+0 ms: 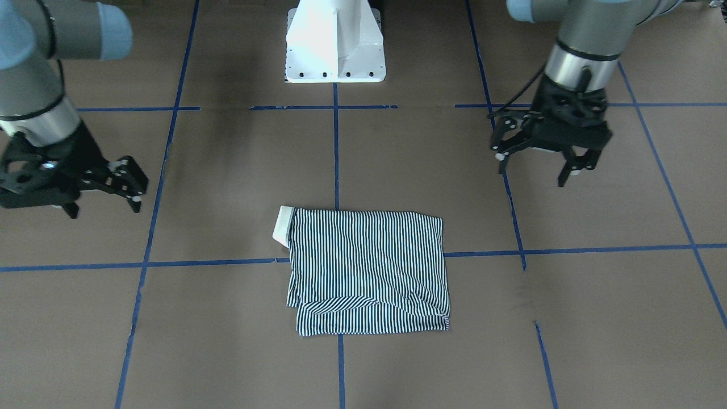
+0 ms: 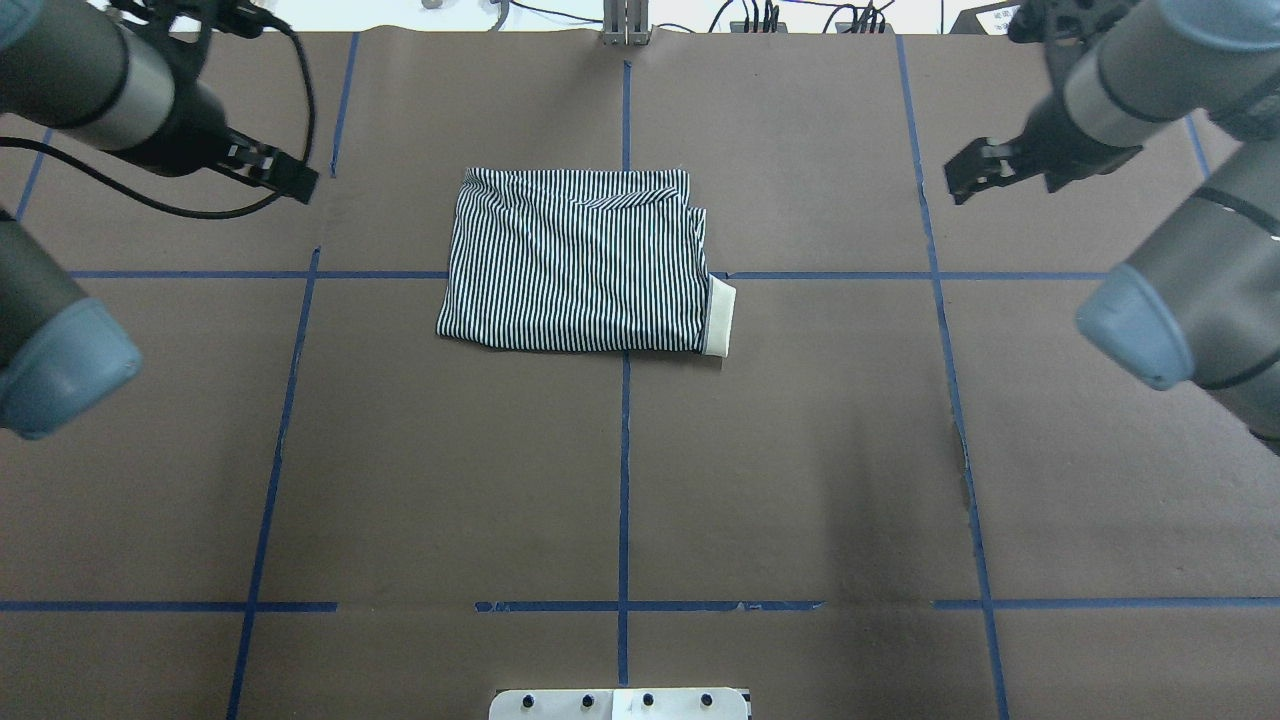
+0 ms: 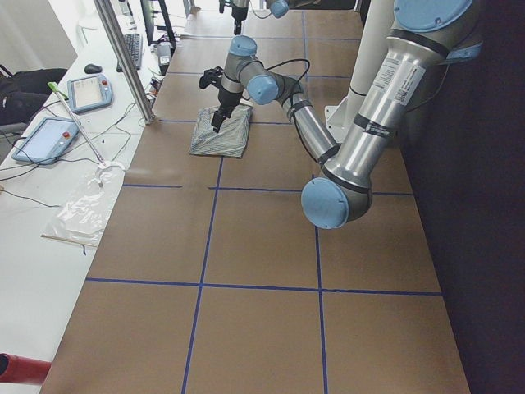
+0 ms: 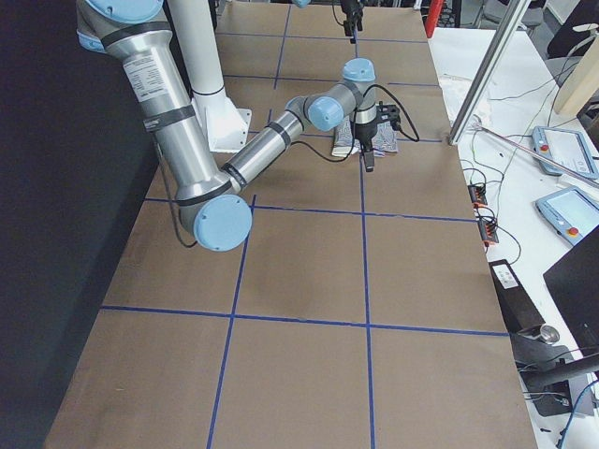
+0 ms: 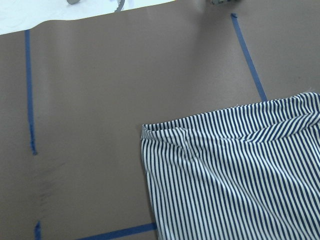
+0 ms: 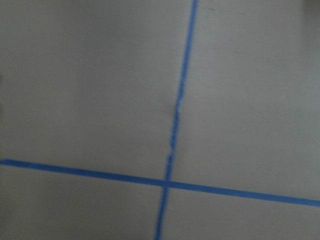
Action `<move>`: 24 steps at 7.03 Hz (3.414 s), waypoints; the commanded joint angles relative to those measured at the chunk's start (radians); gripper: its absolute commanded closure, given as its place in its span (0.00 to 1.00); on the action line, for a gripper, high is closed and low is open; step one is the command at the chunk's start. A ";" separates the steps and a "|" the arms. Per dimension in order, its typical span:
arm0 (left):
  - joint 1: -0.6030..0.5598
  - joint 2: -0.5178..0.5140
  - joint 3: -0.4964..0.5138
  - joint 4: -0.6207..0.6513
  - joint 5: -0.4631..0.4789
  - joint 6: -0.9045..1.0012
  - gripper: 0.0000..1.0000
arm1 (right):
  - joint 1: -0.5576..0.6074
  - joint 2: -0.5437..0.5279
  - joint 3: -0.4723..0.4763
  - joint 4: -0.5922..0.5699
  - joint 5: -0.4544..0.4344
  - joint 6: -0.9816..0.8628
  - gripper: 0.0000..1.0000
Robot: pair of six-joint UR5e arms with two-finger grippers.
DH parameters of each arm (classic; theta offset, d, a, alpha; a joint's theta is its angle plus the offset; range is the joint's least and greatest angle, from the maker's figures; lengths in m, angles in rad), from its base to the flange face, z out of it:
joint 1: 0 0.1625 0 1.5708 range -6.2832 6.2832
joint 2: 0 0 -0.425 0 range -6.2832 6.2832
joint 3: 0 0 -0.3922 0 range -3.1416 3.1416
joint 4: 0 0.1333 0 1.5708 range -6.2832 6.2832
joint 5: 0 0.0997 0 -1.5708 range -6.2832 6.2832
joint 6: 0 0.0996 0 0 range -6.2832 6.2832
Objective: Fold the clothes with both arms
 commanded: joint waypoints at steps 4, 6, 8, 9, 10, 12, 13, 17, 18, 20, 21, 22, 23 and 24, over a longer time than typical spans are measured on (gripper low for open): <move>-0.399 0.348 0.152 -0.019 -0.194 0.486 0.00 | 0.469 -0.439 -0.147 -0.001 0.161 -0.682 0.00; -0.489 0.368 0.235 -0.136 -0.274 0.538 0.00 | 0.490 -0.477 -0.182 0.048 0.190 -0.682 0.00; -0.526 0.440 0.314 -0.141 -0.388 0.580 0.00 | 0.490 -0.548 -0.180 0.070 0.212 -0.680 0.00; -0.556 0.471 0.327 -0.138 -0.388 0.649 0.00 | 0.490 -0.554 -0.183 0.070 0.216 -0.680 0.00; -0.593 0.493 0.327 -0.134 -0.387 0.712 0.00 | 0.490 -0.559 -0.182 0.071 0.215 -0.682 0.00; -0.598 0.490 0.331 -0.143 -0.379 0.705 0.00 | 0.490 -0.547 -0.192 0.105 0.215 -0.680 0.00; -0.598 0.487 0.330 -0.163 -0.376 0.711 0.00 | 0.489 -0.557 -0.196 0.106 0.181 -0.694 0.00; -0.595 0.484 0.330 -0.155 -0.341 0.702 0.00 | 0.489 -0.544 -0.196 0.103 0.307 -0.671 0.00; -0.595 0.485 0.335 -0.154 -0.383 0.695 0.00 | 0.489 -0.542 -0.186 0.106 0.308 -0.617 0.00; -0.595 0.484 0.332 -0.117 -0.433 0.647 0.00 | 0.489 -0.542 -0.185 0.106 0.286 -0.595 0.00; -0.597 0.491 0.324 -0.121 -0.425 0.646 0.00 | 0.489 -0.542 -0.186 0.106 0.275 -0.596 0.00; -0.595 0.491 0.330 -0.126 -0.424 0.649 0.00 | 0.489 -0.542 -0.186 0.106 0.273 -0.596 0.00; -0.595 0.488 0.325 -0.129 -0.425 0.649 0.00 | 0.489 -0.542 -0.185 0.106 0.273 -0.596 0.00; -0.595 0.487 0.322 -0.128 -0.424 0.651 0.00 | 0.489 -0.538 -0.185 0.108 0.273 -0.598 0.00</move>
